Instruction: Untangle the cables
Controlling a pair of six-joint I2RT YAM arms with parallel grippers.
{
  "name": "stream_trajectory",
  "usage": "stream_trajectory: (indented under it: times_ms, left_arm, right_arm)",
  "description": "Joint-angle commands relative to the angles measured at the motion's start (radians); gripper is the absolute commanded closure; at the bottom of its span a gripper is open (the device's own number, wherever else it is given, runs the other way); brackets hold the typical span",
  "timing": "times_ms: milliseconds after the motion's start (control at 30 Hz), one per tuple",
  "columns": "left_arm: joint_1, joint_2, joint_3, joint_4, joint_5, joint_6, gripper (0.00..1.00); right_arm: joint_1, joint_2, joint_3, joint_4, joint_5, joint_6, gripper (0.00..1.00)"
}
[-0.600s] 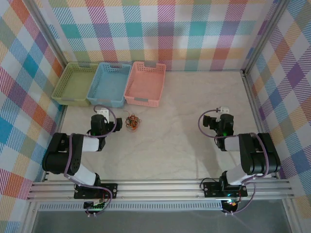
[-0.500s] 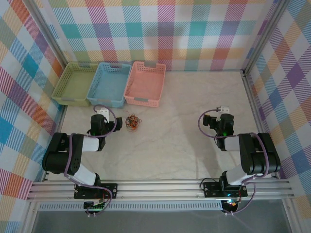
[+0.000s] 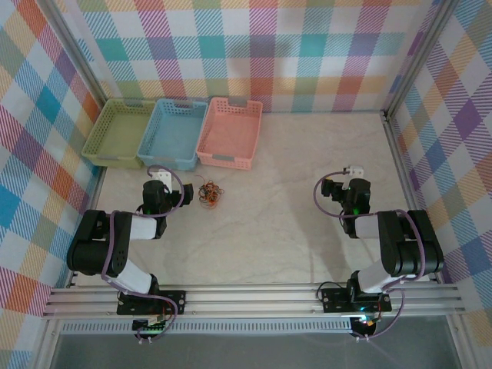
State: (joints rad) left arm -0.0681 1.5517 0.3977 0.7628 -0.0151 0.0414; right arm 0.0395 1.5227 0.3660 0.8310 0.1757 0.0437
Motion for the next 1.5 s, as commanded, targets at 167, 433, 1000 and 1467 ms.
stream_trajectory:
  times_ms: [167, 433, 1000, 1467]
  left_arm:
    - [0.017, 0.013, 0.026, 0.038, 0.015, 0.002, 0.0]
    - [0.019, 0.013, 0.026, 0.038, 0.018, 0.0, 0.0]
    - [0.019, 0.012, 0.027, 0.039, 0.018, 0.002, 0.0]
    - [-0.069, -0.418, 0.095, -0.372, -0.127, -0.162, 0.0]
  right_arm:
    - [0.004, 0.01, 0.022, 0.042, 0.012, 0.003, 0.0]
    - [0.005, 0.011, 0.022, 0.042, 0.011, 0.003, 0.0]
    - [0.004, 0.01, 0.022, 0.043, 0.011, 0.002, 0.0]
    - [0.004, 0.006, 0.017, 0.051, 0.014, 0.002, 0.0]
